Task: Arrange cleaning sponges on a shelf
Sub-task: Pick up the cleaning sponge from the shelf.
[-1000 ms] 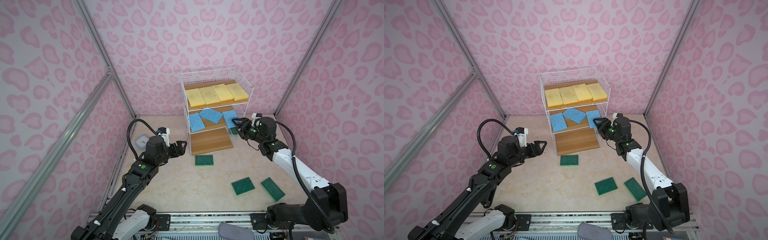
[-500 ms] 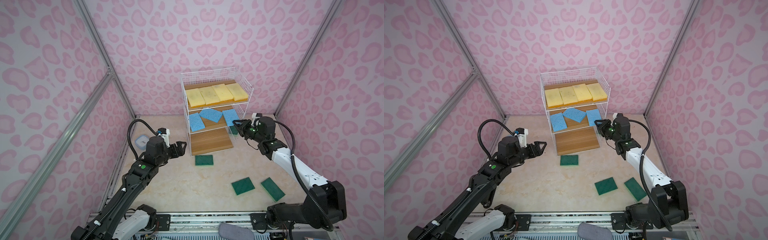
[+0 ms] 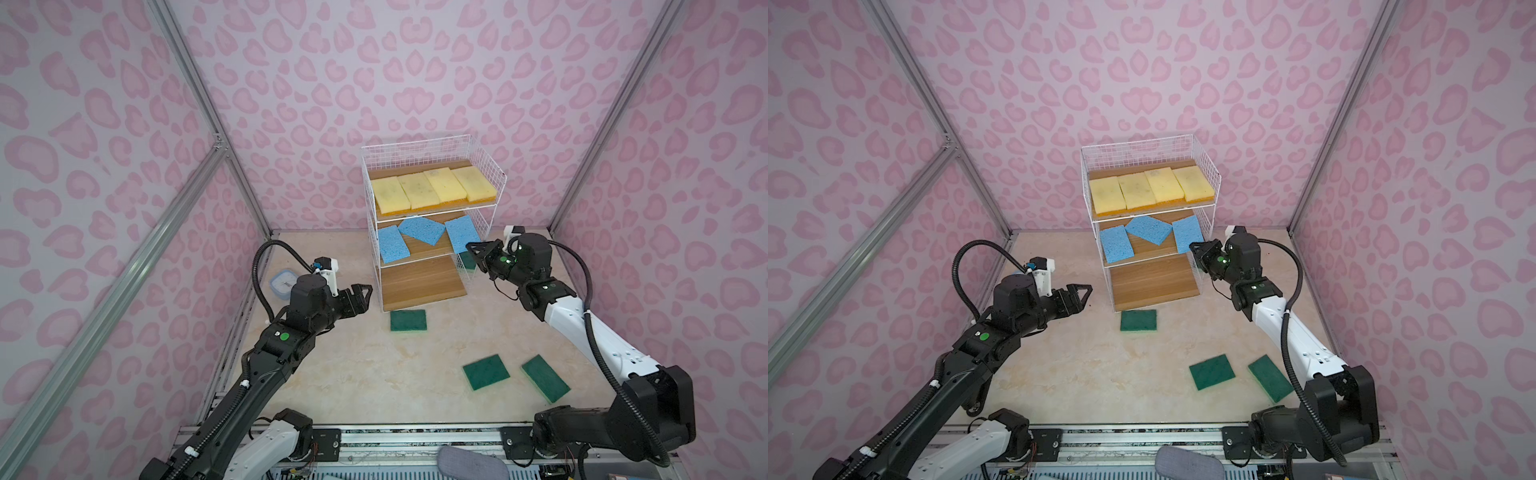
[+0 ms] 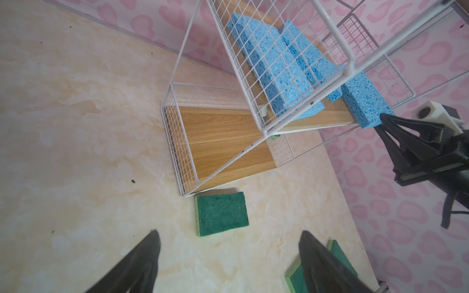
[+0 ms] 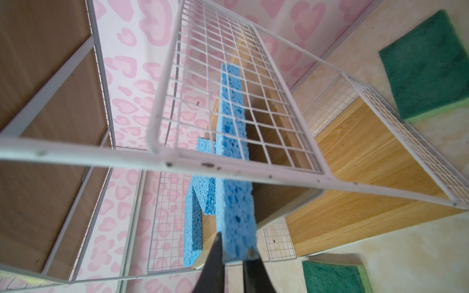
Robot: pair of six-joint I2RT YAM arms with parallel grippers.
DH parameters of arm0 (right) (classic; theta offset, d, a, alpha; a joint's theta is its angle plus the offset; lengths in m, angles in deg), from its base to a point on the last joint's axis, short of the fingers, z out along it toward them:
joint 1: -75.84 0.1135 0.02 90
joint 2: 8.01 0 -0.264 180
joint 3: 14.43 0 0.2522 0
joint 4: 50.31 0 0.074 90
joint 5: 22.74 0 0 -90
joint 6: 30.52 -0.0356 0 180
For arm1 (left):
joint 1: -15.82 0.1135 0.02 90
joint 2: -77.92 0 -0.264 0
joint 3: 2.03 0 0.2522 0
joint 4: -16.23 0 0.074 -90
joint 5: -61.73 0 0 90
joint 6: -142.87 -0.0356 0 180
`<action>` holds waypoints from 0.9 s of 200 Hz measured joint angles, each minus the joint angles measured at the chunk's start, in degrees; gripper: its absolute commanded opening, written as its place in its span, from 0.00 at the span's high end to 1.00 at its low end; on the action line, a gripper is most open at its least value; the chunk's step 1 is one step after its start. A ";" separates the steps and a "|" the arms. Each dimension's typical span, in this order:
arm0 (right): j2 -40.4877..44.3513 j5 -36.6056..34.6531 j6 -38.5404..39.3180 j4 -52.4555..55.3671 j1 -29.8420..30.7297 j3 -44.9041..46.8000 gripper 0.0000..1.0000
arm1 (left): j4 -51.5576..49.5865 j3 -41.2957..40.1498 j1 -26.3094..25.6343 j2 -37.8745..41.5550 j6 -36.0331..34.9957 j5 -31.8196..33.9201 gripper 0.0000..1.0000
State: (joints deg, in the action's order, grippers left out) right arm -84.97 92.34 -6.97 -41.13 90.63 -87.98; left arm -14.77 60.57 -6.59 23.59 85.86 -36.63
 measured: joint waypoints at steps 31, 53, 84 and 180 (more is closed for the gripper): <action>1.84 -0.02 0.13 0.28 0.76 0.00 0.85 | -0.02 -0.44 0.00 0.79 0.33 0.02 0.13; 3.13 -0.02 0.20 0.26 1.53 0.48 0.85 | 0.00 -0.61 0.00 1.55 0.39 0.02 0.13; 4.31 -0.04 0.20 0.85 2.89 1.75 0.85 | -0.20 -1.73 0.00 3.06 0.81 0.02 0.13; 9.03 -0.33 1.05 2.97 3.08 3.45 0.85 | -0.66 -4.13 0.00 5.11 2.14 0.04 0.13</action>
State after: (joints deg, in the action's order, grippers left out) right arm -75.95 92.01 -5.92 -38.16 93.71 -84.52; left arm -15.42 56.44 -6.59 28.70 88.01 -36.59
